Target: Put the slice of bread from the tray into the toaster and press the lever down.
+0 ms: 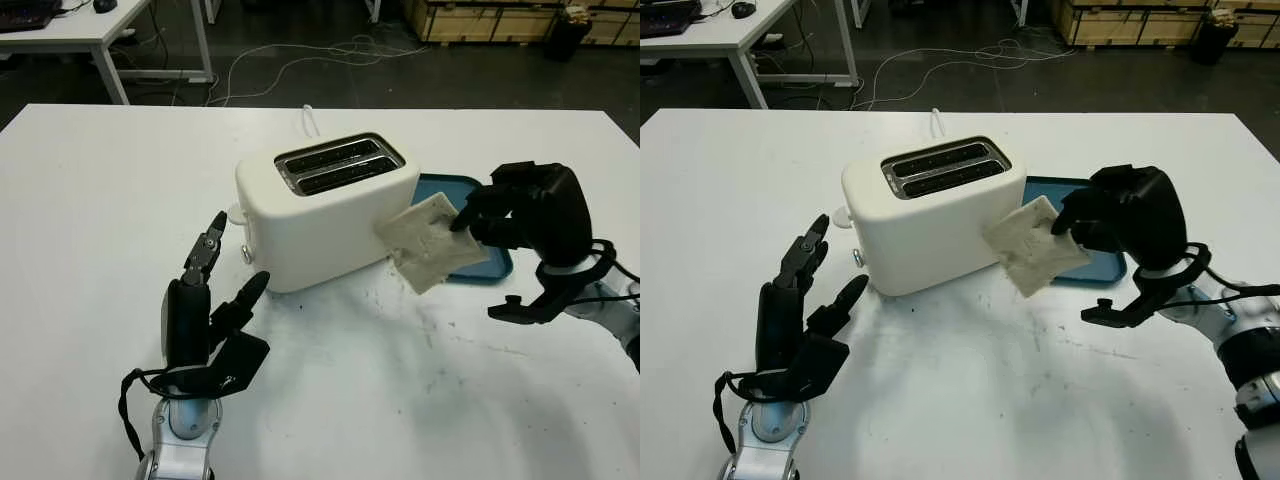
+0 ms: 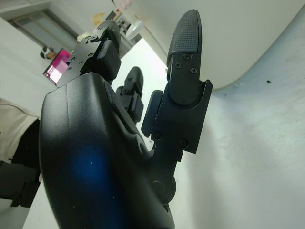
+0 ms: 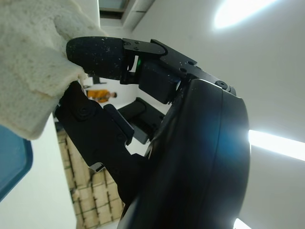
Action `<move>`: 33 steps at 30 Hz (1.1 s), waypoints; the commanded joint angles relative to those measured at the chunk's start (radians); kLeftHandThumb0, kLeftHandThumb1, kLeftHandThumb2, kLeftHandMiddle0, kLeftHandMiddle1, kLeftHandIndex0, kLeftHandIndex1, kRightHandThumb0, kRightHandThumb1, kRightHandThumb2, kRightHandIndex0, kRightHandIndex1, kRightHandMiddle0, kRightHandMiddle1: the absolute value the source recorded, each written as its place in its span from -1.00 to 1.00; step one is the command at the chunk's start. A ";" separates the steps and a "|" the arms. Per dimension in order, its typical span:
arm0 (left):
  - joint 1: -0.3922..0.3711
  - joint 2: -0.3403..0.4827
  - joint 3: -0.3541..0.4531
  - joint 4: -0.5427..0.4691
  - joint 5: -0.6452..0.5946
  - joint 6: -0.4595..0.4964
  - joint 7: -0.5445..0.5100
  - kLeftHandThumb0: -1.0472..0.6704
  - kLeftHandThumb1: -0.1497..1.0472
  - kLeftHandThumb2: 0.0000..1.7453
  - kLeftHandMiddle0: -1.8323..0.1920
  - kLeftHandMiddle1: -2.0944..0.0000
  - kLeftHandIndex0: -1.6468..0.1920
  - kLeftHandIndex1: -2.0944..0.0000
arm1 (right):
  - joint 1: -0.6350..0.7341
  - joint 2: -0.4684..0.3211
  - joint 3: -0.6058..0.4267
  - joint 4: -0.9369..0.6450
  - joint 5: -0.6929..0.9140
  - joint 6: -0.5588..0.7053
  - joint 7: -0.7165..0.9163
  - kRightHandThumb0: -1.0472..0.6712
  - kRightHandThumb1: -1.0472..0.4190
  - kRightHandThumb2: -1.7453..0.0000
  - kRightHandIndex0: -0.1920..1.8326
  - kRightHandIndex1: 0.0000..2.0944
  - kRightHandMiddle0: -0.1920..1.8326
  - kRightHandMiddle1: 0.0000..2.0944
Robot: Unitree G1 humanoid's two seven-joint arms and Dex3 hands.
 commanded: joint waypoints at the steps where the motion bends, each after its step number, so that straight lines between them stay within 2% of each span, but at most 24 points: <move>1: -0.010 0.001 0.000 0.008 -0.006 -0.007 0.000 -0.51 0.79 -0.71 0.37 1.00 0.43 1.00 | 0.019 0.018 -0.040 -0.027 0.057 -0.007 0.063 0.18 -0.64 0.98 0.36 0.62 0.47 0.12; 5: -0.012 0.006 0.001 0.010 -0.003 -0.012 0.001 -0.52 0.79 -0.70 0.37 1.00 0.43 1.00 | 0.052 0.035 -0.103 -0.082 0.140 0.017 0.201 0.25 -0.68 0.99 0.30 0.66 0.38 0.23; 9: -0.015 0.009 0.002 0.015 -0.004 -0.019 0.002 -0.53 0.79 -0.69 0.37 1.00 0.43 1.00 | 0.057 0.059 -0.160 -0.103 0.150 0.015 0.244 0.32 -0.65 1.00 0.29 0.67 0.35 0.33; 14: -0.018 0.005 0.003 0.002 -0.007 0.005 -0.009 -0.54 0.79 -0.69 0.38 1.00 0.44 1.00 | 0.032 0.057 -0.214 -0.108 0.164 -0.009 0.295 0.25 -0.67 0.99 0.27 0.65 0.31 0.36; 16: -0.021 0.006 0.004 0.001 -0.011 0.007 -0.015 -0.54 0.79 -0.69 0.38 1.00 0.44 1.00 | 0.012 0.050 -0.235 -0.109 0.152 -0.024 0.294 0.29 -0.61 0.99 0.34 0.53 0.37 0.17; 18: -0.027 0.007 0.008 0.007 -0.017 0.000 -0.019 -0.53 0.79 -0.70 0.38 1.00 0.44 1.00 | -0.011 0.048 -0.254 -0.112 0.140 -0.025 0.288 0.29 -0.55 0.99 0.41 0.44 0.47 0.06; 24: -0.033 0.007 0.005 0.007 -0.015 0.005 -0.019 -0.53 0.79 -0.72 0.37 1.00 0.43 1.00 | -0.052 0.034 -0.284 -0.142 0.112 -0.030 0.307 0.27 -0.44 1.00 0.46 0.42 0.51 0.14; 28: -0.030 0.007 0.006 0.015 -0.018 -0.006 -0.014 -0.53 0.79 -0.71 0.37 1.00 0.43 1.00 | -0.026 0.044 -0.272 -0.147 0.123 -0.012 0.360 0.22 -0.44 0.99 0.51 0.32 0.51 0.06; 30: -0.023 0.007 0.007 0.010 -0.019 -0.005 -0.015 -0.53 0.79 -0.71 0.38 1.00 0.43 1.00 | -0.001 0.047 -0.266 -0.149 0.159 -0.008 0.423 0.22 -0.45 0.99 0.45 0.36 0.50 -0.06; 33: -0.013 0.009 0.006 0.004 -0.015 -0.010 -0.012 -0.51 0.79 -0.70 0.38 1.00 0.44 1.00 | 0.053 0.037 -0.269 -0.191 0.189 0.023 0.519 0.10 -0.38 1.00 0.39 0.24 0.51 -0.29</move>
